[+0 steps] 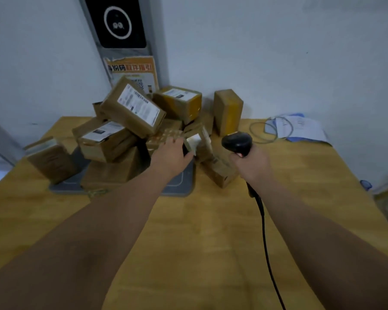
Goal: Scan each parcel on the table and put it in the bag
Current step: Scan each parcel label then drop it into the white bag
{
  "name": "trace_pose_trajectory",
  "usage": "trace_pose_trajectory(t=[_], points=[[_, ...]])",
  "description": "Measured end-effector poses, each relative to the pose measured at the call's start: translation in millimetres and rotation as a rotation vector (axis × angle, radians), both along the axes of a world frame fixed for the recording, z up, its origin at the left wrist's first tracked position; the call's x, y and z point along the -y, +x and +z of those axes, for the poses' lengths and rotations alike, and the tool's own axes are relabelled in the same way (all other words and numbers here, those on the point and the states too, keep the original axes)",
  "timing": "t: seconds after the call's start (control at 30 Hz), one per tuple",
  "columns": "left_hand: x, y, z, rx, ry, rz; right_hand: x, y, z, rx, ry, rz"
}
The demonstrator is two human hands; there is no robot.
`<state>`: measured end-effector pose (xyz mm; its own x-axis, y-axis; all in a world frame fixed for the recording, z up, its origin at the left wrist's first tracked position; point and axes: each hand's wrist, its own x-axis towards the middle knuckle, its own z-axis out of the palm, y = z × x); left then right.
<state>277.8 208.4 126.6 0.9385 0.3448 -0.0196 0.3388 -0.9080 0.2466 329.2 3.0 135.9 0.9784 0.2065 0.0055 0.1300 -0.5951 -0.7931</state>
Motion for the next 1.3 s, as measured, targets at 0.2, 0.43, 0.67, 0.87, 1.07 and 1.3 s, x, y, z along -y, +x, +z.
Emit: trace_pose_trajectory(t=[0.2,0.43,0.67,0.87,1.07,1.3], points=[[7.0,83.2,1.6,-0.062,-0.131,0.207,-7.5,62.2,-2.0,0.022,0.078,0.016],[-5.3,121.8,-11.9,-0.07,-0.246,0.357,-9.8,89.9,-32.4,-0.101,0.15,0.033],[-6.0,117.3,-10.9,0.127,-0.448,0.397,-20.1,85.0,-44.5,-0.546,0.545,-0.047],[9.2,47.6,-14.0,0.502,-0.696,0.414,-15.5,50.6,-50.1,-0.825,0.953,-0.147],[46.2,-31.5,-37.0,0.587,-1.086,0.466,-16.2,4.4,-47.9,-0.806,0.95,0.102],[48.8,-79.1,-28.7,0.331,-1.395,0.366,16.4,-30.5,-57.5,-0.571,0.779,0.223]])
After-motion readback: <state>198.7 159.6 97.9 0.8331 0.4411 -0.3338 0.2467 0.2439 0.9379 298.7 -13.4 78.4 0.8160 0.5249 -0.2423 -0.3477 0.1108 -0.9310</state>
